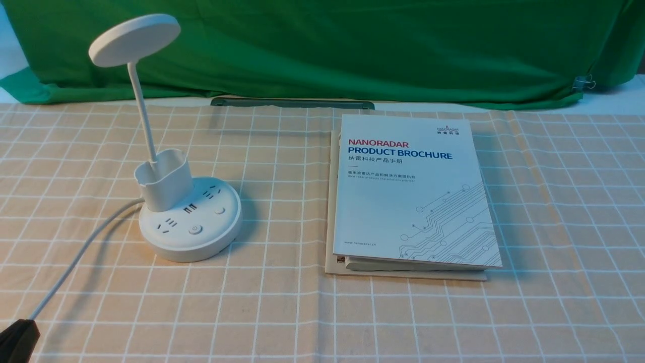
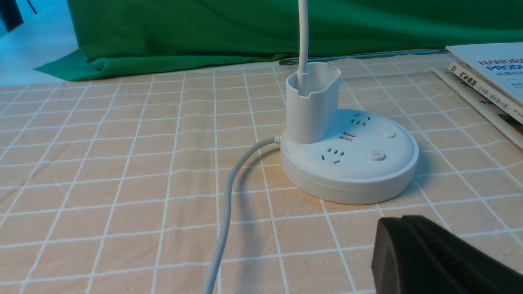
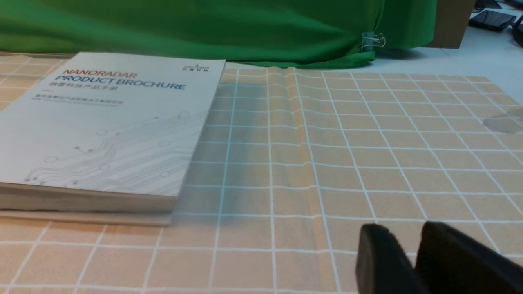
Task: Turn on the table lamp on the light coffee tablecloth with your hand.
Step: 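Press the power button on the lamp base to turn the lamp on with the left gripper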
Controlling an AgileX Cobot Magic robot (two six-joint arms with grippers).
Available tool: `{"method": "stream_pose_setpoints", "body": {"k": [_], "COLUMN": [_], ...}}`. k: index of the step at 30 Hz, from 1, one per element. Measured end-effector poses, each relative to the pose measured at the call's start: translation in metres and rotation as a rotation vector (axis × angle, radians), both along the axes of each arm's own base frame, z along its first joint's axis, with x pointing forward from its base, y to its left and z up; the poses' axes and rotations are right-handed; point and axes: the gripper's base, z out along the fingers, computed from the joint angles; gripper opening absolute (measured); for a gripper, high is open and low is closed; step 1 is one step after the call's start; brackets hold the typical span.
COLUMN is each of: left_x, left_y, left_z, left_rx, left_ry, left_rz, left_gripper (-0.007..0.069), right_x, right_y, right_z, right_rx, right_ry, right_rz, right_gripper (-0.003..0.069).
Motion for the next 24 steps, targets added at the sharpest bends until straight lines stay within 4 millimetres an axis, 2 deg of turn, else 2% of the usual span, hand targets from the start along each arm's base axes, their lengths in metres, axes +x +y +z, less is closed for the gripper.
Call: {"method": "stream_pose_setpoints", "body": {"k": [24], "left_x": [0.0002], "left_y": [0.0000], "left_z": [0.0014], "left_rx": [-0.002], "left_ry": [-0.015], "left_rz": [0.001], "left_gripper": [0.0001], "right_x": [0.0000], "right_y": [0.0000], "right_z": [-0.0001], "right_rx": [0.000], "right_ry": [0.001], "right_rz": [0.000], "right_gripper": [0.0237]}}
